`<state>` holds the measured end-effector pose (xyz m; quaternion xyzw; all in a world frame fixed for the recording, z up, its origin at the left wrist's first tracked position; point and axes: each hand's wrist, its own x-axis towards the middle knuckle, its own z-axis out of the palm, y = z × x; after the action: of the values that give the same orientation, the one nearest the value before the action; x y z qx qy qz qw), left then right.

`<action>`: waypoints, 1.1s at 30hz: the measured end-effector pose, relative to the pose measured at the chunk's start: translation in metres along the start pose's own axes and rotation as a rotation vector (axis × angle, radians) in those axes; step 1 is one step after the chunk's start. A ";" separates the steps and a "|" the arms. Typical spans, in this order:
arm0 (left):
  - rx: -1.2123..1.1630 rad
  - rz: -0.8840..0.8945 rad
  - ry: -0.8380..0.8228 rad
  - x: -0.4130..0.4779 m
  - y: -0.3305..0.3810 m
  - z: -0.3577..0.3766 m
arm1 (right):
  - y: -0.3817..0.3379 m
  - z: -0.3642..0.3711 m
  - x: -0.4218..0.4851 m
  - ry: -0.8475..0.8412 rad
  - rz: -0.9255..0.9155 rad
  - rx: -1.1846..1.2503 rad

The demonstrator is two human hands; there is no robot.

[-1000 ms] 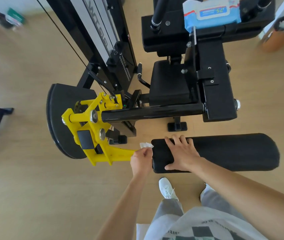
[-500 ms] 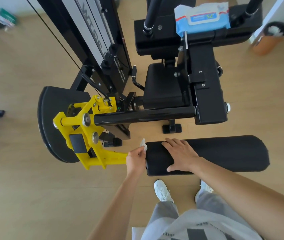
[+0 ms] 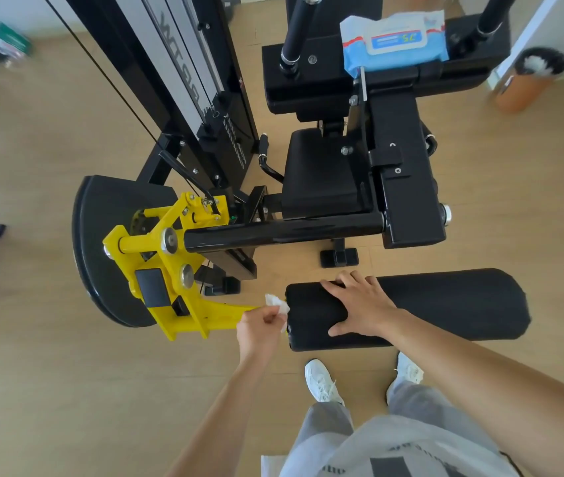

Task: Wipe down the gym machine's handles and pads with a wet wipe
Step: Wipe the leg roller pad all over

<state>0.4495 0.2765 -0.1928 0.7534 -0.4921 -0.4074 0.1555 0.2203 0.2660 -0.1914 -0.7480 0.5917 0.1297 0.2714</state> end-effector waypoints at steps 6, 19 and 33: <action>0.128 0.232 0.063 -0.002 0.023 0.017 | 0.013 -0.001 -0.014 0.024 0.021 0.139; 0.113 0.394 0.029 -0.036 -0.001 0.032 | 0.021 0.006 -0.033 0.084 0.021 0.120; -0.306 0.112 -0.324 -0.082 0.108 0.110 | 0.083 0.021 -0.109 0.548 0.224 1.052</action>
<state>0.2833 0.3156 -0.1542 0.6174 -0.4842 -0.5837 0.2091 0.1143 0.3542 -0.1731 -0.4529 0.6999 -0.3500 0.4271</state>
